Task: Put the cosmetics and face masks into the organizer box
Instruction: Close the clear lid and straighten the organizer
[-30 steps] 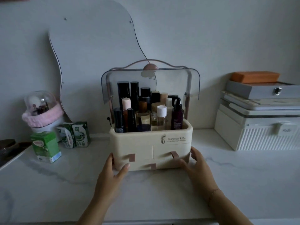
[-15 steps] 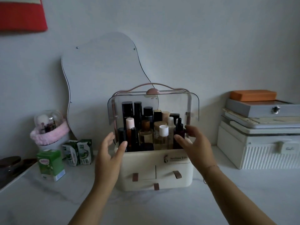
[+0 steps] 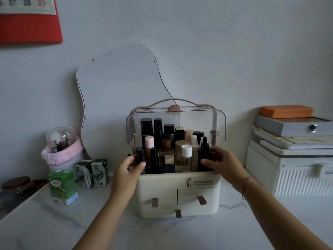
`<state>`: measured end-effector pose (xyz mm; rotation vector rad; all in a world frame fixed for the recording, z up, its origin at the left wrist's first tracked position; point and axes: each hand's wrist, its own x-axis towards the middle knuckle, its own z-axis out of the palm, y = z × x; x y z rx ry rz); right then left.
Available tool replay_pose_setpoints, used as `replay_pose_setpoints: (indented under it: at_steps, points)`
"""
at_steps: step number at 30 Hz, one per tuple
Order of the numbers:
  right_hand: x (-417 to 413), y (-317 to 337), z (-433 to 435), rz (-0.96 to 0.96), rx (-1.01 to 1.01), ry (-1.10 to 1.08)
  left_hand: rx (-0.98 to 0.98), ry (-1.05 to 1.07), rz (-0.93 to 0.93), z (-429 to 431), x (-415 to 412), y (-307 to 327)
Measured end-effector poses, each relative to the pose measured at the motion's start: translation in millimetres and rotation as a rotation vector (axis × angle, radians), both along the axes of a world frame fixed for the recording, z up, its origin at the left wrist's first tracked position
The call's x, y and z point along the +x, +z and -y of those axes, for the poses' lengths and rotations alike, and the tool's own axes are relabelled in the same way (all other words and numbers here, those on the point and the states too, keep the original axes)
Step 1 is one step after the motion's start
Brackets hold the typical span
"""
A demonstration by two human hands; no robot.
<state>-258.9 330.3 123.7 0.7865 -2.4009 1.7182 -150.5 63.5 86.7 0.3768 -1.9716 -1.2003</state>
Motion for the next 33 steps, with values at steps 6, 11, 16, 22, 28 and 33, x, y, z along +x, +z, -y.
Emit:
replay_pose_setpoints:
  at_steps: [6, 11, 16, 22, 28, 33]
  points:
    - [34.6, -5.4, 18.4, -0.412, 0.023, -0.441, 0.012, -0.05, -0.03, 0.8, 1.4, 7.0]
    - [57.5, 6.8, 51.7, -0.571, 0.09, -0.397, 0.009, -0.078, 0.001, -3.7, 3.8, 9.7]
    - [42.7, 14.1, 69.0, -0.505, 0.243, -0.386, 0.001, -0.08, 0.015, -4.1, 4.9, 10.8]
    - [45.3, 12.2, 65.9, -0.504, 0.204, -0.365, -0.027, -0.111, -0.019, 0.3, 6.9, 10.9]
    - [67.2, 28.1, 35.9, -0.856, -0.199, -0.488, -0.075, 0.058, -0.276, -8.8, 23.8, 28.6]
    - [51.5, 45.1, 14.4, -0.493, -0.232, -0.528, -0.062, -0.007, -0.335, -24.9, 31.9, 59.2]
